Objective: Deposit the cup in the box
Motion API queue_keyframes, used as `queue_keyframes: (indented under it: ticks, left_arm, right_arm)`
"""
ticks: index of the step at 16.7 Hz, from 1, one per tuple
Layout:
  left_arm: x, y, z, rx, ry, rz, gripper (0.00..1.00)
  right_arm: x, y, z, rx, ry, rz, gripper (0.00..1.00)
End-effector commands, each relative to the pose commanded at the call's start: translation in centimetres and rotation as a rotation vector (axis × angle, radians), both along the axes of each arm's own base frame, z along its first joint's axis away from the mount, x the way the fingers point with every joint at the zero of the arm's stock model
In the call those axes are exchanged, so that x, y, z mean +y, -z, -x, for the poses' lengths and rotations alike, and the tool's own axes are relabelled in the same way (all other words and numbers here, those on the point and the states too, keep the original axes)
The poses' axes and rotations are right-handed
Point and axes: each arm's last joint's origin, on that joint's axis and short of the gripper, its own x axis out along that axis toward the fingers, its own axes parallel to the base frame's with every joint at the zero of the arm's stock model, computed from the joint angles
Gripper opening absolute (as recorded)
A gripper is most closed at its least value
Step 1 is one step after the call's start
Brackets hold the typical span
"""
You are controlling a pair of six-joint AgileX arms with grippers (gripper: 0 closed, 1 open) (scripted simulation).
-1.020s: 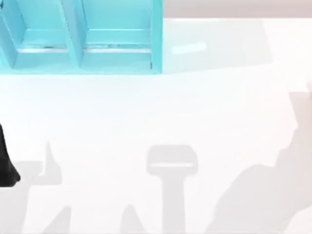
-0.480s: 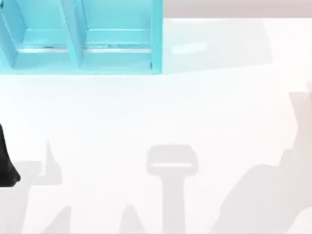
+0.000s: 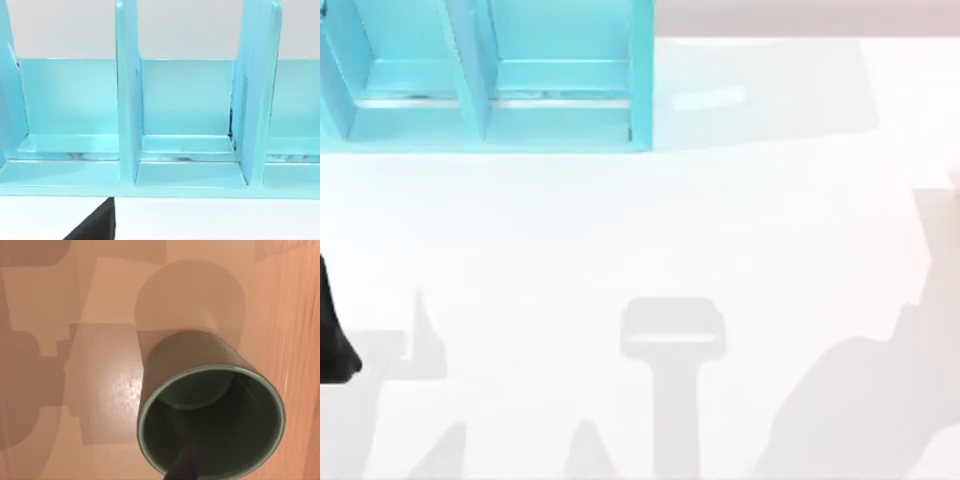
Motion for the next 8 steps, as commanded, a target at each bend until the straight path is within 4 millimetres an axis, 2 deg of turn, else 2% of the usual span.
queue_keyframes:
  ticks: [2,8]
  left_arm:
    - [0.0,0.0,0.0,0.0,0.0,0.0,1.0]
    - [0.0,0.0,0.0,0.0,0.0,0.0,1.0]
  right_arm:
    - [0.0,0.0,0.0,0.0,0.0,0.0,0.98]
    - [0.0,0.0,0.0,0.0,0.0,0.0,1.0]
